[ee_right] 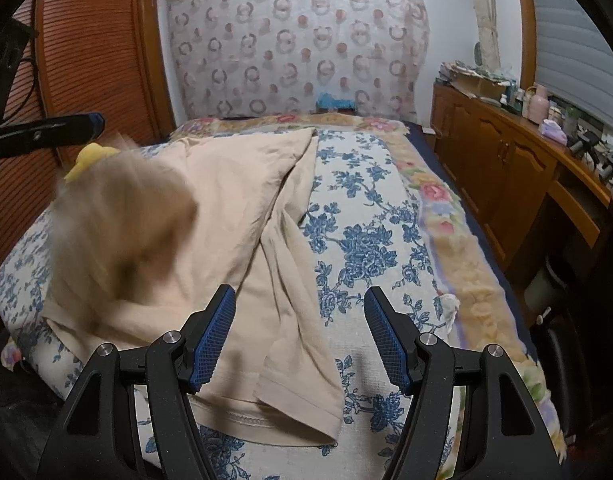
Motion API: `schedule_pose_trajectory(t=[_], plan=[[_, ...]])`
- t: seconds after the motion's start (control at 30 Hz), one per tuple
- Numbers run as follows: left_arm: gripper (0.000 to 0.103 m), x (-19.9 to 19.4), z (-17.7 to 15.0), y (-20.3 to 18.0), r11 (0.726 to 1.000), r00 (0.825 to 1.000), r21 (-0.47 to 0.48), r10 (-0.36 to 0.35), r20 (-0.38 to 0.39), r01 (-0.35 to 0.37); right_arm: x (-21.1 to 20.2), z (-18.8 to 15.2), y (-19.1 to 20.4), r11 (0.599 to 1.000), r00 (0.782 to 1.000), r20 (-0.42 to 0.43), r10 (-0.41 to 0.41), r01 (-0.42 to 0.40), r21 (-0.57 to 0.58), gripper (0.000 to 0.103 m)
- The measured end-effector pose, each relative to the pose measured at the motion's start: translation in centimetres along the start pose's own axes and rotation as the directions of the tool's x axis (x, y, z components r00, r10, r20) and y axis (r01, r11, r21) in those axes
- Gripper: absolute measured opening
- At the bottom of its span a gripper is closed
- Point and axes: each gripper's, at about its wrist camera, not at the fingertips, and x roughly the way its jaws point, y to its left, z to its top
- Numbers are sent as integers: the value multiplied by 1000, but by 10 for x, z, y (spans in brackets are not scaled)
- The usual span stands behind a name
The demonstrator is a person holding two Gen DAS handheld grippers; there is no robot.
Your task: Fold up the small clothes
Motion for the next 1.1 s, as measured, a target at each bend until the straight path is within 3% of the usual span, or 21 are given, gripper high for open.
schedule_pose_trajectory(t=[0.2,0.4,0.7,1.1], plan=[[57,-16,-14,15,997,997,-19,75,20,-74,6,3,4,1000,1000,-1,6,-6,-3,68],[57,-36,-41,42,978,980,-71,198,19,-196,13,14,17,999,1000,6,25,-25,-33,68],[57,-65,-93,96,917,939,-206,344,-25,-342,29,41,57,989,997,17,81,-78,-125,68],[57,-101,-132,139,848,896,-304,442,-51,-435,63,83,136,938,985,-12,172,-168,-302,68]])
